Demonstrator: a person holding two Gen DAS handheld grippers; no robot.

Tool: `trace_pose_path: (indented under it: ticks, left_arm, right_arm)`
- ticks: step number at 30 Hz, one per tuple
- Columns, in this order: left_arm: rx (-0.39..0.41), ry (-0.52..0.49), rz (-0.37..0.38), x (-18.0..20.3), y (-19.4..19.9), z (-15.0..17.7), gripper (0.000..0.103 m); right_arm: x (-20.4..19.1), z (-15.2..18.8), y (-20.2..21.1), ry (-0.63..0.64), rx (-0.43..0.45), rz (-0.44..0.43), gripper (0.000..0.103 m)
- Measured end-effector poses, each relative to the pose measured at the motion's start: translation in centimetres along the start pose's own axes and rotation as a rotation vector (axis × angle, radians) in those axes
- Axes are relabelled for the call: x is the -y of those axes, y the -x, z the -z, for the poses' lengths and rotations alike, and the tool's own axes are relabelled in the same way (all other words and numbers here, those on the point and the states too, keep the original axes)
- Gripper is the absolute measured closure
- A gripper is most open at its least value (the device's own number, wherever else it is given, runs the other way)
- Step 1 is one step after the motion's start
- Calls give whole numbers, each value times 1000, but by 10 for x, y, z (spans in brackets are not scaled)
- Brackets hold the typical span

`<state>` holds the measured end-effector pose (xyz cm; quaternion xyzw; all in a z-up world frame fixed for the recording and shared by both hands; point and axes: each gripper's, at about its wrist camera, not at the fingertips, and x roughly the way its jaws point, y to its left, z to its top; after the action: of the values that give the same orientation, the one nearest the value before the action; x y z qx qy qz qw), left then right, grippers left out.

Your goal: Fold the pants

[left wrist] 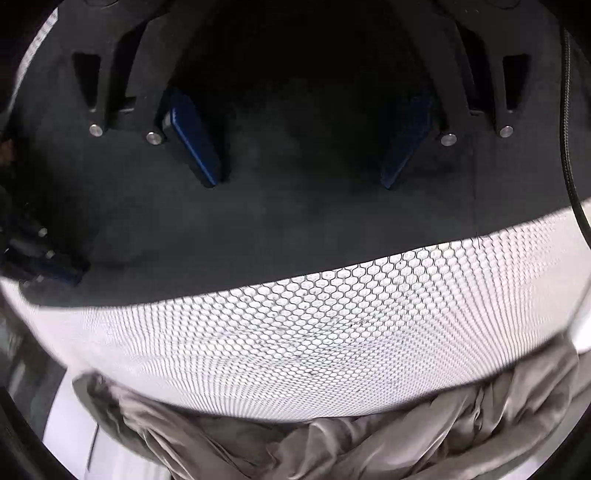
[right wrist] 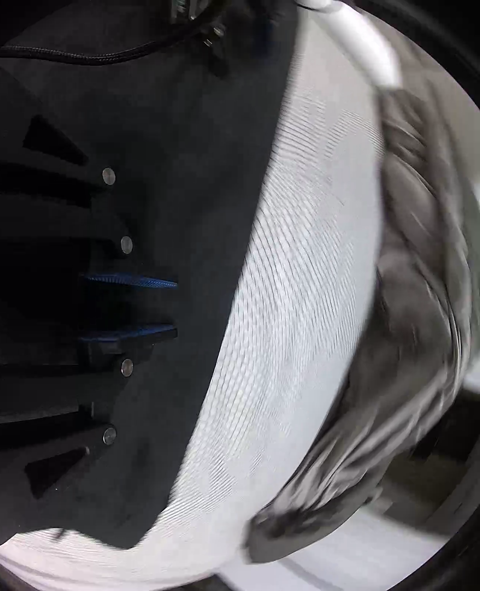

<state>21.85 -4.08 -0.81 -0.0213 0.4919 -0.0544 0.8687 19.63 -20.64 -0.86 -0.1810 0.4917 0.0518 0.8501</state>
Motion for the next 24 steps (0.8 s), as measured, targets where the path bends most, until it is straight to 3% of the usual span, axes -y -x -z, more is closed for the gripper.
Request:
trace_pose_path:
  ticks: [3, 4, 6, 7, 10, 13, 17, 20, 22, 23, 24]
  left_arm:
    - [6, 12, 8, -4, 0, -1, 15]
    - [9, 8, 4, -3, -1, -1, 14]
    - [13, -2, 13, 0, -1, -2, 14]
    - [15, -5, 16, 3, 3, 1, 13]
    - [13, -14, 3, 3, -2, -2, 13]
    - [17, 7, -11, 4, 7, 0, 16]
    - [80, -27, 153, 29, 39, 2, 16]
    - [25, -104, 233, 58, 27, 6, 16]
    - [-35, -145, 160, 67, 8, 13, 16]
    - [-27, -165, 148, 67, 7, 17, 16]
    - [-18, -181, 144, 65, 9, 19, 16]
  right_arm:
    - [21, 3, -10, -50, -4, -4, 80]
    - [44, 8, -13, -115, -15, 51, 80]
    - [88, 22, -17, -216, -51, 260, 80]
    - [112, 32, -18, -268, -82, 377, 91]
    - [145, 49, -15, -409, -61, 238, 92]
    - [123, 40, -4, -301, -45, 261, 83]
    - [78, 24, 27, -208, 27, 87, 72]
    - [30, 14, 32, -116, 34, -63, 63]
    - [-3, 15, 24, -61, 3, -184, 62]
    - [-11, 17, 17, -27, -27, -191, 62]
    - [-20, 22, 10, 25, -54, -137, 59]
